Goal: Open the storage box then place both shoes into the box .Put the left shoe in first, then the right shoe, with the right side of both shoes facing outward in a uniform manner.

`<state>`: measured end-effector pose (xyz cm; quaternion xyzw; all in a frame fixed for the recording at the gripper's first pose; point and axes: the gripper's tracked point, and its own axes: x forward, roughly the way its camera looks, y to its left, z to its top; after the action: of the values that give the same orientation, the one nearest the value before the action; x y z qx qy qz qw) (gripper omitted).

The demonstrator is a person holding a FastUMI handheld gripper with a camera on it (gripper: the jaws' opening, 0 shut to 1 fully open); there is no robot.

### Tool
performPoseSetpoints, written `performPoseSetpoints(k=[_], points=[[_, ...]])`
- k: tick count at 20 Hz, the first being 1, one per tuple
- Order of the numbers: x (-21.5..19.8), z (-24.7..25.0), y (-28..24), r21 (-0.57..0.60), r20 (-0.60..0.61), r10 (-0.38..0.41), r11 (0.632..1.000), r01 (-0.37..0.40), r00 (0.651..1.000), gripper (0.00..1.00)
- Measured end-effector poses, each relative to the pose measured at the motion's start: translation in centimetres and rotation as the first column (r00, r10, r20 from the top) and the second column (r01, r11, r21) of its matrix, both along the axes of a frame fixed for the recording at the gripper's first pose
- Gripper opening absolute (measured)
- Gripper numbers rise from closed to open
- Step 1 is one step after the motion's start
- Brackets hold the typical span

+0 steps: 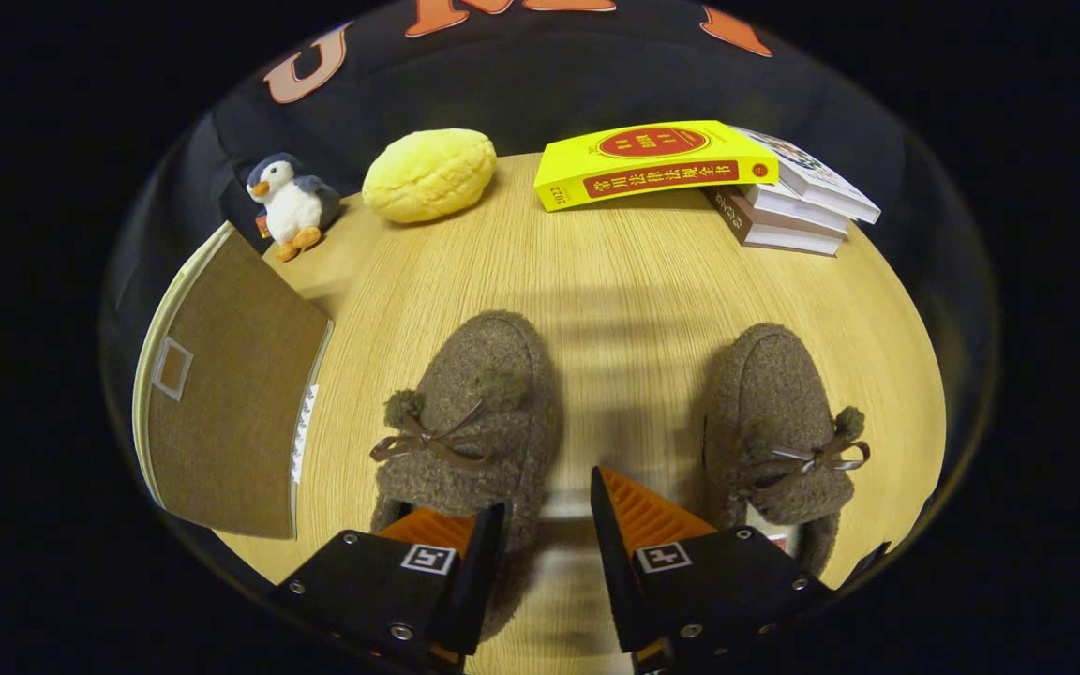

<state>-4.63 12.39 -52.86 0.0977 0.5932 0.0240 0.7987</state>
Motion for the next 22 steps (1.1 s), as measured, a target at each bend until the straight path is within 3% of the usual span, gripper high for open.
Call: performPoseSetpoints(k=[3, 6, 8, 14, 22], points=[[0.3, -0.3, 1.1, 0.034, -0.002, -0.024, 0.999, 0.024, 1.000, 0.41], [0.4, 0.0, 1.2, 0.032, -0.013, -0.052, 0.998, 0.053, 0.999, 0.15], [0.3, 0.6, 1.3, 0.048, -0.030, -0.097, 0.994, 0.099, 0.995, 0.06], [1.4, 6.5, 3.3, 0.098, -0.011, -0.118, 0.988, 0.118, 0.993, 0.03], [5.0, 19.7, 10.3, 0.156, 0.080, -0.089, 0.985, 0.075, 0.993, 0.03]])
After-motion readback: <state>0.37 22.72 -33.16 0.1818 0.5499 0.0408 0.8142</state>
